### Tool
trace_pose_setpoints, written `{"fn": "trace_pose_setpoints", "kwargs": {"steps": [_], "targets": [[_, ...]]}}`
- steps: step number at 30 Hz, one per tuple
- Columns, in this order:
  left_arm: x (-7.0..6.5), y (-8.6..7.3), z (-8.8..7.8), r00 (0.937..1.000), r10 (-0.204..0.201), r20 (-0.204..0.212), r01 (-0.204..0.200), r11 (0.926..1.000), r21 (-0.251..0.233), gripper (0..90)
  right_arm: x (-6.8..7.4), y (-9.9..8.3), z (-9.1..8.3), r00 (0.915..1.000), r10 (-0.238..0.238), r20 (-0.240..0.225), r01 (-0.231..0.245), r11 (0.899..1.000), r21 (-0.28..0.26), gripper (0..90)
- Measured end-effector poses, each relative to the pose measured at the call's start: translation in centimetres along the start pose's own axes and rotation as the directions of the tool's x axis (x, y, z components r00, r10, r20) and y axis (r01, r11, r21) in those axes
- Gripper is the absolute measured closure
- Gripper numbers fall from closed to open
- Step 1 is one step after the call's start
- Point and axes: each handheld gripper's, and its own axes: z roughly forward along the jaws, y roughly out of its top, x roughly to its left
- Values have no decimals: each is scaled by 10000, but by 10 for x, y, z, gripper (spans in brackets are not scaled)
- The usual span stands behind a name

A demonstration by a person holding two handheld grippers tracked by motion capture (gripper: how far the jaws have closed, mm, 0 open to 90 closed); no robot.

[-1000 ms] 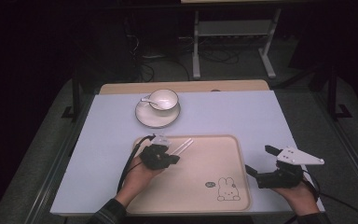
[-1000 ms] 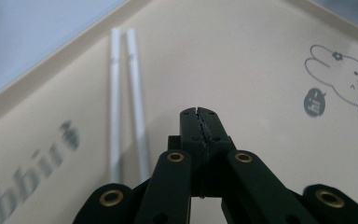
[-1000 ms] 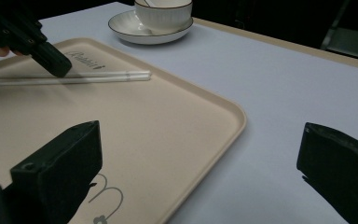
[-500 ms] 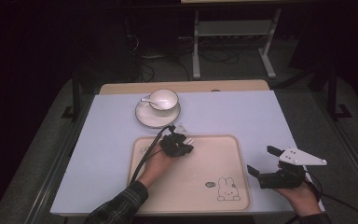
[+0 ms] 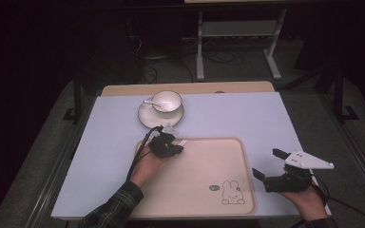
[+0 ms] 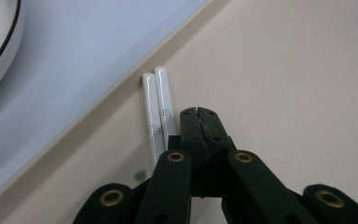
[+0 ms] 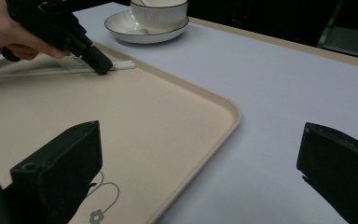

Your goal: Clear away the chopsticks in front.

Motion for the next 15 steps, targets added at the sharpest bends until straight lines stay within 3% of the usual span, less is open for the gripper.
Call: {"fn": "trace_pose_setpoints", "kwargs": {"steps": [15], "targets": [[15, -38, -38, 9982, -602, -66, 604, 9978, 285, 894, 0, 1, 0, 10000, -15, 13, 15, 10000, -10, 0]]}}
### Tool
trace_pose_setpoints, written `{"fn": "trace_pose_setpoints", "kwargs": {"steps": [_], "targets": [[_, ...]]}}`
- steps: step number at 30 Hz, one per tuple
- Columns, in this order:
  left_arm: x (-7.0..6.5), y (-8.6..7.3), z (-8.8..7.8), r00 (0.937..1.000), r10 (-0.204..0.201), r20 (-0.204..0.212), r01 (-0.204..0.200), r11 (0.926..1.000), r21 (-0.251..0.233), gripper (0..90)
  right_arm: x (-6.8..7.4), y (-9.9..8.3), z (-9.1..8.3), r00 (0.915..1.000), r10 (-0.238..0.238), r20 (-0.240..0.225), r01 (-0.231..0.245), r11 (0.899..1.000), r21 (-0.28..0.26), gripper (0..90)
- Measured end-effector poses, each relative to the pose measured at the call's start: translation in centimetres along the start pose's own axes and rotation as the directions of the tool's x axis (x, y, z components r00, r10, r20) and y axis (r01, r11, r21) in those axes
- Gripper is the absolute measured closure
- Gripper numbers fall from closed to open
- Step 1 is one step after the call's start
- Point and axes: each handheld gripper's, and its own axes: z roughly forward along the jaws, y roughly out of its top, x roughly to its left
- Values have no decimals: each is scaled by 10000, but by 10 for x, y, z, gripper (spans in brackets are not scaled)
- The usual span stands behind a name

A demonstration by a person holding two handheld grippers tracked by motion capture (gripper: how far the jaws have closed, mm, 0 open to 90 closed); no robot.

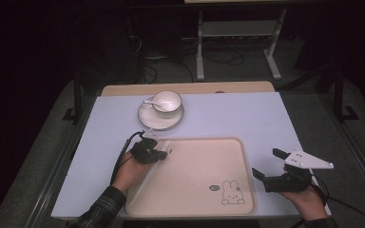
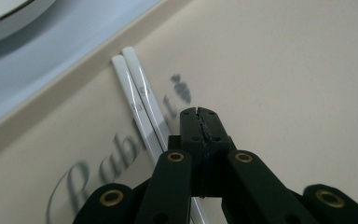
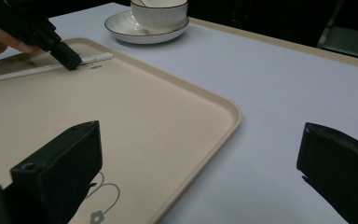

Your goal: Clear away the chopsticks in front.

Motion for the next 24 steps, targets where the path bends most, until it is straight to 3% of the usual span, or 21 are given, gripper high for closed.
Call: {"fn": "trace_pose_setpoints", "kwargs": {"steps": [11, 19, 24], "targets": [[7, -27, -24, 9993, -382, -58, 383, 9992, 133, 893, 1, 0, 0, 10000, 2, -16, -2, 10000, -1, 0], [9, -37, -34, 9979, -638, -96, 640, 9979, 129, 891, 1, 0, 0, 10000, -11, -4, 11, 10000, 13, 0], [9, -39, -35, 9982, -583, -155, 585, 9982, 136, 889, 1, 0, 0, 10000, -24, -5, 24, 10000, 30, 0]]}}
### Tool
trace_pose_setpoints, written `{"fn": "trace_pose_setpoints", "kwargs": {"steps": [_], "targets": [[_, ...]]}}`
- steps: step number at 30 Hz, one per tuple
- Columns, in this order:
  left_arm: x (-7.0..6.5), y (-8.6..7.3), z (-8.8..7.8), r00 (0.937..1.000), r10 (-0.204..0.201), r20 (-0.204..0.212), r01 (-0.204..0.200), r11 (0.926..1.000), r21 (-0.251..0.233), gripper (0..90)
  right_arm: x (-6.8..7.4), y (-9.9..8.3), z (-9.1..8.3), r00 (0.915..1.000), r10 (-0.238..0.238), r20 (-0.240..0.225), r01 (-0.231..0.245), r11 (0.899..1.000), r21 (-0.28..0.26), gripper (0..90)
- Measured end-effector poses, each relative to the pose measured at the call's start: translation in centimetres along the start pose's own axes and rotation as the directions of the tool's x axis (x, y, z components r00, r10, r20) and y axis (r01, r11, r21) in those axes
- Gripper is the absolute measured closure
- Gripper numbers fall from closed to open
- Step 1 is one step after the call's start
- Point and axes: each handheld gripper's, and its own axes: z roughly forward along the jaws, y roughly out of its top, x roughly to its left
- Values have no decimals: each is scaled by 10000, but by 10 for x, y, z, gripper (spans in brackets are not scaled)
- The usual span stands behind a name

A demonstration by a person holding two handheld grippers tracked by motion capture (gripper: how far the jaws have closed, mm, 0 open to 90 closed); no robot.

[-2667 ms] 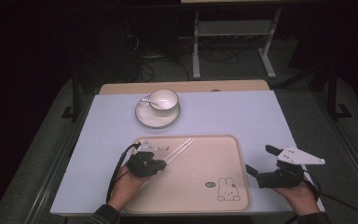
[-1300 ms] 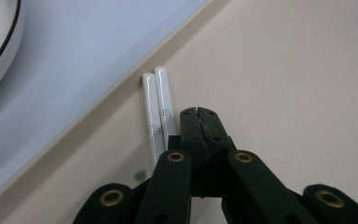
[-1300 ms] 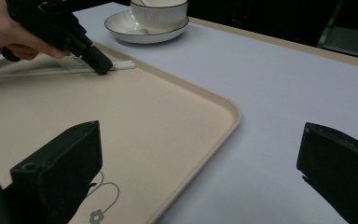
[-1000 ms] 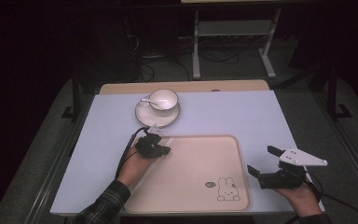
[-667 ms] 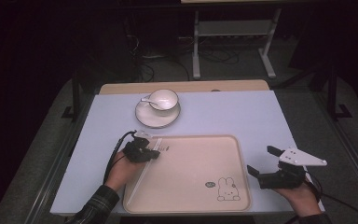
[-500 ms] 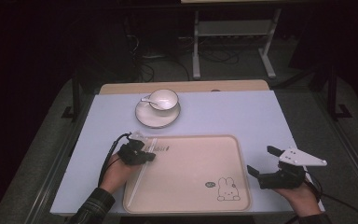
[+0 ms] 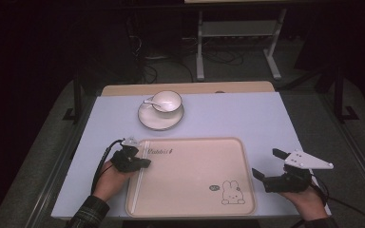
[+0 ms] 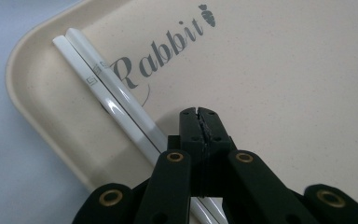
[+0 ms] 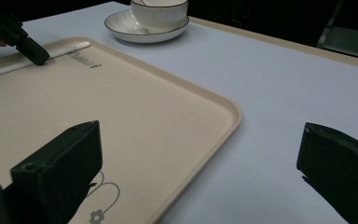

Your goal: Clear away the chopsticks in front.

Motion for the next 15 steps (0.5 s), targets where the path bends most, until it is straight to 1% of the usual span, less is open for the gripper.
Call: {"fn": "trace_pose_setpoints", "kwargs": {"steps": [5, 9, 13, 14, 15], "targets": [[-2, 1, -1, 9998, 181, 33, -181, 9998, -48, 858, 0, 0, 0, 10000, 1, -10, -1, 10000, 9, 0], [-6, 3, -9, 9991, 420, -48, -422, 9977, -539, 797, 0, 0, 0, 10000, 6, 2, -6, 10000, 35, 0], [-9, 1, -24, 9983, 562, -179, -580, 9900, -1289, 644, 0, 0, 0, 10000, 0, 6, 0, 10000, 23, 0], [-10, -3, -30, 9975, 636, -295, -674, 9855, -1559, 564, 0, 0, 1, 10000, 9, 2, -9, 10000, 24, 0], [-10, -3, -30, 9975, 636, -295, -674, 9855, -1559, 519, 0, 0, 1, 10000, 9, 2, -9, 10000, 24, 0]]}}
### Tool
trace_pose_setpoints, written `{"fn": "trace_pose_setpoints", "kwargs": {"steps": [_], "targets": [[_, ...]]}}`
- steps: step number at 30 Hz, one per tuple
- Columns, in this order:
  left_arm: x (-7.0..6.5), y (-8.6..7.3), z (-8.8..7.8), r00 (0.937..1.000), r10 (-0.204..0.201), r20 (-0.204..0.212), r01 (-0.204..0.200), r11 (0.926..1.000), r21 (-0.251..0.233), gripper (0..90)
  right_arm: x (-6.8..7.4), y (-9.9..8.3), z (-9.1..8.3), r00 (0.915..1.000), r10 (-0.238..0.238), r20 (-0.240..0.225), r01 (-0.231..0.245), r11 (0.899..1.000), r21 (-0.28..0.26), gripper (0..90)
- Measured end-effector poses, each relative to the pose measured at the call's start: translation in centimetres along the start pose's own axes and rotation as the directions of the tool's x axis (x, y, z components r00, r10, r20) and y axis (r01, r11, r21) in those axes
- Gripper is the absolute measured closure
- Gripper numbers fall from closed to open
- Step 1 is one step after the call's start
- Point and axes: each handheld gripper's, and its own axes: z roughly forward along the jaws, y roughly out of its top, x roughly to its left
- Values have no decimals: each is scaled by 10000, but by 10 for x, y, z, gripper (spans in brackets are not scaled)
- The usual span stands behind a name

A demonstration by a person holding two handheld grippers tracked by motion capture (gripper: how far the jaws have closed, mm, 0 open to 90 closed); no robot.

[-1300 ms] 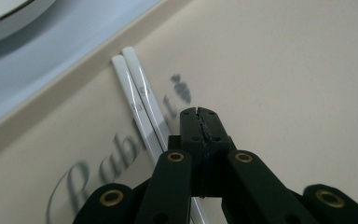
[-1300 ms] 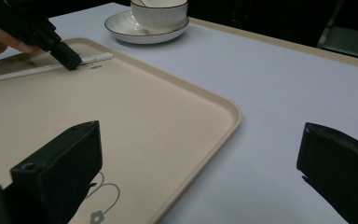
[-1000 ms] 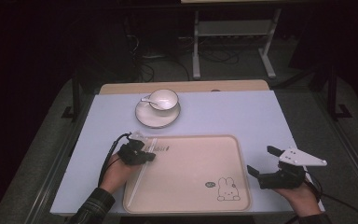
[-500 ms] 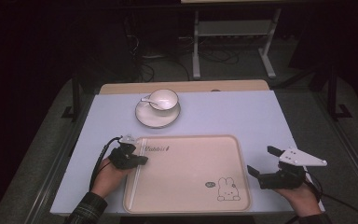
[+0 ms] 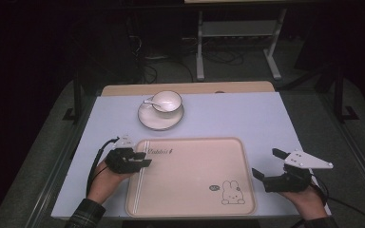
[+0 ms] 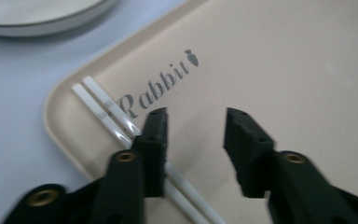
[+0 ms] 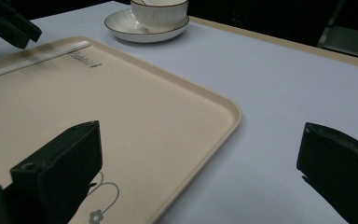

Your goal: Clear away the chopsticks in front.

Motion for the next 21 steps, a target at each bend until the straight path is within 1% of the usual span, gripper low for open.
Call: {"fn": "trace_pose_setpoints", "kwargs": {"steps": [1, 2, 3, 5, 7, 10, 13, 14, 18, 19, 21], "targets": [[-1, -2, -5, 10000, 50, -68, -51, 9996, -286, 464, 0, 0, 1, 10000, -19, -19, 19, 10000, -18, 0], [-1, -6, -11, 9999, 105, -83, -110, 9979, -633, 464, 0, 0, 1, 10000, -19, -19, 19, 10000, -18, 0], [-2, -8, -15, 9998, 118, -131, -129, 9962, -859, 407, 0, 1, 1, 10000, -21, -43, 21, 10000, 1, 0], [-2, -13, -21, 9997, 160, -178, -178, 9937, -1110, 368, 0, 1, 2, 10000, -50, -61, 50, 10000, 8, 0], [-3, -17, -26, 9992, 104, -373, -150, 9920, -1257, 317, 1, 1, 2, 10000, -46, -73, 46, 10000, 3, 0], [-3, -26, -35, 9985, -57, -546, -27, 9882, -1531, 252, 1, 1, 2, 9999, -43, -100, 43, 10000, -21, 0], [-3, -36, -43, 9974, -154, -700, 22, 9827, -1850, 182, 1, 1, 2, 9999, -45, -111, 44, 10000, -17, 0], [-3, -38, -45, 9973, -205, -708, 68, 9820, -1890, 168, 1, 1, 2, 9999, -69, -113, 68, 10000, -39, 0], [-3, -49, -54, 9963, -439, -745, 278, 9785, -2046, 168, 1, 1, 2, 9999, -85, -117, 84, 9999, -63, 0], [-2, -50, -55, 9961, -425, -779, 260, 9791, -2018, 168, 1, 1, 2, 9999, -91, -112, 90, 9999, -73, 0], [-2, -50, -56, 9956, -469, -809, 290, 9772, -2102, 168, 1, 1, 2, 9999, -104, -114, 103, 9999, -75, 0]]}}
